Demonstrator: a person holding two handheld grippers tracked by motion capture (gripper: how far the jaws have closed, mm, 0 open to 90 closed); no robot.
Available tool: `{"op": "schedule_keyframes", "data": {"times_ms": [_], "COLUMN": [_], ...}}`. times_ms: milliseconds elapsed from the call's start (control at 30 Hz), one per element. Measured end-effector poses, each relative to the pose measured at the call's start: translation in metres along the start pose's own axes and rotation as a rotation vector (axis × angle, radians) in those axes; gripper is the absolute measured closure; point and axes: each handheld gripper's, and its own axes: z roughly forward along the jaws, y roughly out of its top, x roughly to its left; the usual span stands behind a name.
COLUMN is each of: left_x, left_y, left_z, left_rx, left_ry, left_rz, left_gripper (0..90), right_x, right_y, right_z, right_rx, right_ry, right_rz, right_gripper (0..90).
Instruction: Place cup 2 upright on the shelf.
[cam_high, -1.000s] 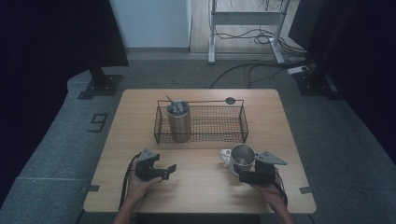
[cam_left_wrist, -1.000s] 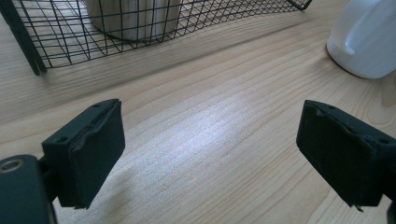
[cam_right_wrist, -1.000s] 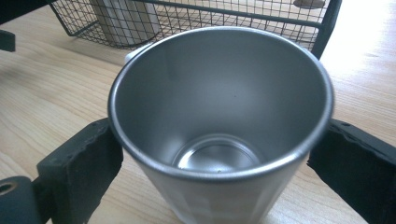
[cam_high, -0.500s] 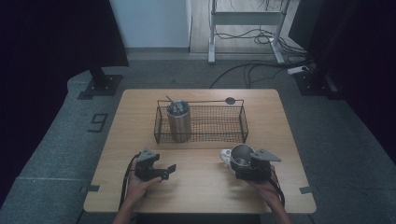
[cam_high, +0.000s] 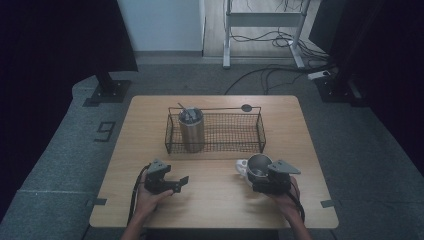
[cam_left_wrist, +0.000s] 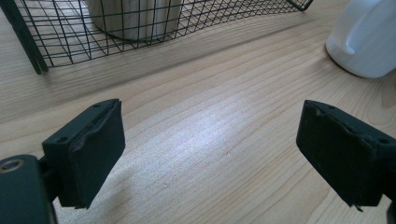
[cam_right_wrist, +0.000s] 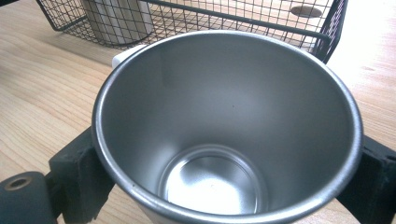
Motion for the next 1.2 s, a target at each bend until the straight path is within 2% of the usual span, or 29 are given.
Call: {"op": "schedule_keyframes", "data": {"times_ms": [400,867,1200], "left_x": [0.000,0.004,0.004], "left_y": [0.000,0.000,-0.001], "left_z": [0.000,-0.004,-0.003], "left_rx": [0.000,-0.008,-0.005], "left_ry": [-0.001,-0.002,-0.004], "left_rz": [-0.001,-0.013,-0.015], "left_gripper": [8.2,8.3,8.3], "right_x": [-0.002,0.005,0.004], "right_y": [0.004,0.017,0.024], "right_z": [-0.005,-0.009,-0.013], "right_rx": [-0.021,-0.046,-0.068], "right_ry": [0.023,0.056,0.066], "right_rz": [0.016,-0.004,0.002], "right_gripper": [7.4,7.5,7.4]}}
